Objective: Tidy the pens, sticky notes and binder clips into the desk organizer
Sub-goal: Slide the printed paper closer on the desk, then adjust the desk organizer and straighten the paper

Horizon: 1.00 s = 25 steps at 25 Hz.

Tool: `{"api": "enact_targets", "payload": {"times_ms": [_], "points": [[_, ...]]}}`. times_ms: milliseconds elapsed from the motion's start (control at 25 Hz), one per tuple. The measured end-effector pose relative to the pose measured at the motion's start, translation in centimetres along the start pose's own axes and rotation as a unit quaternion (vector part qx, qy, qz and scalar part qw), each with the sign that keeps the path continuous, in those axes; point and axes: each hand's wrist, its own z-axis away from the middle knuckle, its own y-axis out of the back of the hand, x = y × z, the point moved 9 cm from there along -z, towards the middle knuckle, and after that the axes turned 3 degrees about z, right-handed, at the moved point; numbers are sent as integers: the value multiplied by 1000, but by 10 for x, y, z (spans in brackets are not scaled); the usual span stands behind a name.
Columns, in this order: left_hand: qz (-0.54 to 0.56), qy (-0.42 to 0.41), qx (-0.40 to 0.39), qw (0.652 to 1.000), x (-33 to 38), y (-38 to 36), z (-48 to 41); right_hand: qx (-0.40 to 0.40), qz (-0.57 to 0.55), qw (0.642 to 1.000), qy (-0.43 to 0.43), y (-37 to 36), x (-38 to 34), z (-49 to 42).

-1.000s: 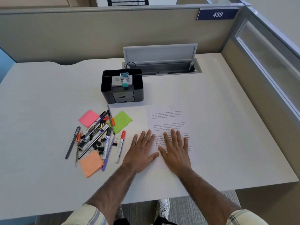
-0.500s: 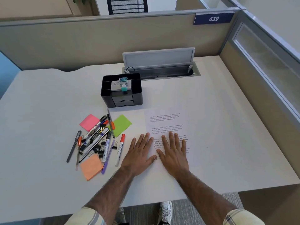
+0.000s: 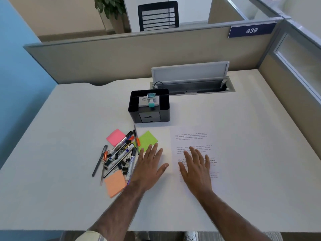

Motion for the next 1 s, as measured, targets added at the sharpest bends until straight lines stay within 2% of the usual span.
{"api": "enact_targets", "payload": {"times_ms": [160, 360, 600, 800, 1000], "points": [[32, 22, 117, 992, -61, 65, -22, 85, -53, 994, 33, 24, -43, -55], [45, 28, 164, 985, -130, 128, -95, 93, -80, 992, 24, 47, -101, -137], [49, -27, 138, 989, -141, 152, -166, 60, 8, 998, 20, 47, -147, -208], [49, -40, 110, 992, -144, 148, -200, 53, 46, 998, 3, 38, -152, -239], [39, -53, 115, 991, -144, 145, -212, 44, 63, 997, -20, 34, -155, -257]]}}
